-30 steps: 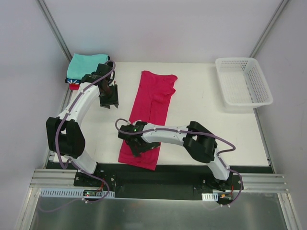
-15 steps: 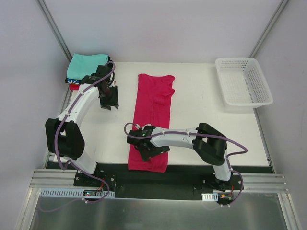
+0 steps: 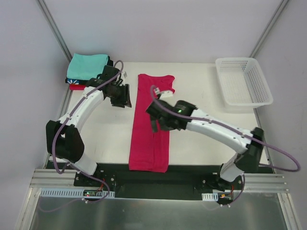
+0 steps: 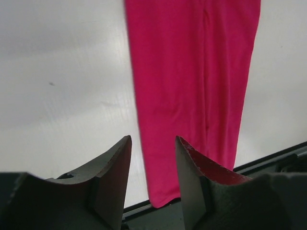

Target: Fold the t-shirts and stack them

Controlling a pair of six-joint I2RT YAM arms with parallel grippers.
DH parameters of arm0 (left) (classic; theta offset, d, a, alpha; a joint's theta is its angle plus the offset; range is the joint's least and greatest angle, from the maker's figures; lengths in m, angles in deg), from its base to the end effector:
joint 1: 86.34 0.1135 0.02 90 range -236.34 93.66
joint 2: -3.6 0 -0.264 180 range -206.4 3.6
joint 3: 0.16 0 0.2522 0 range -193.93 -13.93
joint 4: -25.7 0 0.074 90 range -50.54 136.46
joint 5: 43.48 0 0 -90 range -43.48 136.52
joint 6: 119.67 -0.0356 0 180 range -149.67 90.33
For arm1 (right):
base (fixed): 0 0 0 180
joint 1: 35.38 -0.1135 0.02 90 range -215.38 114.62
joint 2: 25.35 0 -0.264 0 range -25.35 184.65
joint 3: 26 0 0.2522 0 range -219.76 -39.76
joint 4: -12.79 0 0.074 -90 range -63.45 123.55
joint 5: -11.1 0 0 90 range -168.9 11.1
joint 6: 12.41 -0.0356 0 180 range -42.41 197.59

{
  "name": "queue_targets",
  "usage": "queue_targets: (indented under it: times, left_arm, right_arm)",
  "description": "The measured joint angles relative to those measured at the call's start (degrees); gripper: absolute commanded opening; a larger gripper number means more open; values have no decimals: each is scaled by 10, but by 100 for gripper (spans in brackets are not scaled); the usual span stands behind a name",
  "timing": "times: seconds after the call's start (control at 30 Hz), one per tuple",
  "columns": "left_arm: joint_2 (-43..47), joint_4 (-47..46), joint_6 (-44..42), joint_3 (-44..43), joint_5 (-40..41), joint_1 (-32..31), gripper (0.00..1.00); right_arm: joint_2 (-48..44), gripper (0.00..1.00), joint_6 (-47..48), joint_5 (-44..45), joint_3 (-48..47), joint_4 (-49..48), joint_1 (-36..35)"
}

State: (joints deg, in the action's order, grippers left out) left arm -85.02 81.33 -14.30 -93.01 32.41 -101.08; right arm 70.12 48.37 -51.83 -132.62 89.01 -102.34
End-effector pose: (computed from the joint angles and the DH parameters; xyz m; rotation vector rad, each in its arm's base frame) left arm 0.3197 -0.0931 0.3112 0.0947 2.5036 -0.5268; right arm 0.1469 0.3039 0.3292 -0.6846 2.4155 0.0093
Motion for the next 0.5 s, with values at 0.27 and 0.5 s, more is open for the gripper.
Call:
queue_targets:
  times: [0.27, 0.5]
  left_arm:
    - [-152, -16, 6, -41, -9, -121, 40]
    - [-248, -22, 26, -103, -13, -140, 40]
  right_arm:
    - [-132, 96, 62, 12, 90, -69, 197]
    - [-50, 96, 110, -40, 82, -108, 248]
